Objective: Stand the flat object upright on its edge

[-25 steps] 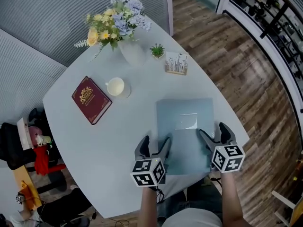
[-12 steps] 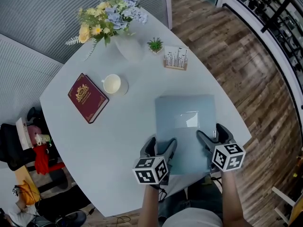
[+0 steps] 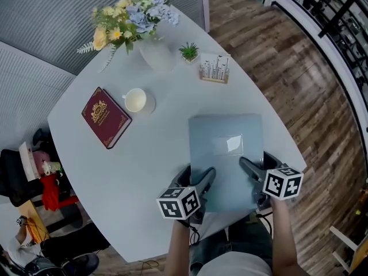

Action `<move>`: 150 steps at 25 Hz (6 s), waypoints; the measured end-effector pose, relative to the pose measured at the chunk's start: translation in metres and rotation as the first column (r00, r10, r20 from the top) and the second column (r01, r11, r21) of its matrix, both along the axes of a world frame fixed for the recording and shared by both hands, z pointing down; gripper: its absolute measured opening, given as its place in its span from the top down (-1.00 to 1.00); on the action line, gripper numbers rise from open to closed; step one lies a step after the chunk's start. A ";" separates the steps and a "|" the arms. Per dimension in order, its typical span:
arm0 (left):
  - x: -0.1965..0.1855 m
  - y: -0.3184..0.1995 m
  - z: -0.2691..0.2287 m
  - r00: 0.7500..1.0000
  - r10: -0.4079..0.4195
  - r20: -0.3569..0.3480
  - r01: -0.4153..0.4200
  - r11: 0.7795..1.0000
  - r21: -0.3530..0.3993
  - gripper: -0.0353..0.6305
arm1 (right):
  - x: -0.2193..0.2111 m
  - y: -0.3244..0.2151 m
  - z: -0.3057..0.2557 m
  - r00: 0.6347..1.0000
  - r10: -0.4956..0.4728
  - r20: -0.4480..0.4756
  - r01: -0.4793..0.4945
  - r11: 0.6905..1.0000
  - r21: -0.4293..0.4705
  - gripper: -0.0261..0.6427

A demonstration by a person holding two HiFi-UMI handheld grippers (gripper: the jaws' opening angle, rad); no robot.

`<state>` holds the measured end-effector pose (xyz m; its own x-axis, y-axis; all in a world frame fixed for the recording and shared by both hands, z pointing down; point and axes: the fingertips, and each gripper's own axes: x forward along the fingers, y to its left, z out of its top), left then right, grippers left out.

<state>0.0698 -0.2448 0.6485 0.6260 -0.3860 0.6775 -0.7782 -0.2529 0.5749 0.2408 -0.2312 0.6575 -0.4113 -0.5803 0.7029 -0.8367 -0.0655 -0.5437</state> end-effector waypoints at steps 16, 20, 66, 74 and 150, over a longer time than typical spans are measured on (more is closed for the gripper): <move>0.000 0.002 -0.004 0.999 0.012 0.029 -0.012 1.000 -0.010 -0.19 | -0.001 0.002 -0.001 0.999 -0.037 0.018 0.038 0.997 -0.061 -0.28; -0.004 0.004 -0.017 0.999 0.020 0.042 -0.021 1.000 0.023 -0.18 | -0.005 0.003 -0.014 0.998 -0.057 0.002 0.057 0.998 -0.034 -0.27; -0.050 -0.042 -0.165 0.968 -0.094 0.234 -0.059 0.818 0.572 -0.12 | -0.056 -0.066 -0.189 0.874 -0.258 -0.412 0.454 0.738 0.500 -0.17; -0.046 -0.043 -0.144 0.969 -0.094 0.228 -0.061 0.803 0.593 -0.11 | -0.053 -0.065 -0.172 0.854 -0.252 -0.455 0.478 0.725 0.496 -0.15; -0.109 0.028 -0.237 0.974 -0.207 0.095 0.044 0.582 0.812 0.35 | -0.067 0.043 -0.248 0.844 0.244 -0.477 0.228 0.643 0.731 0.48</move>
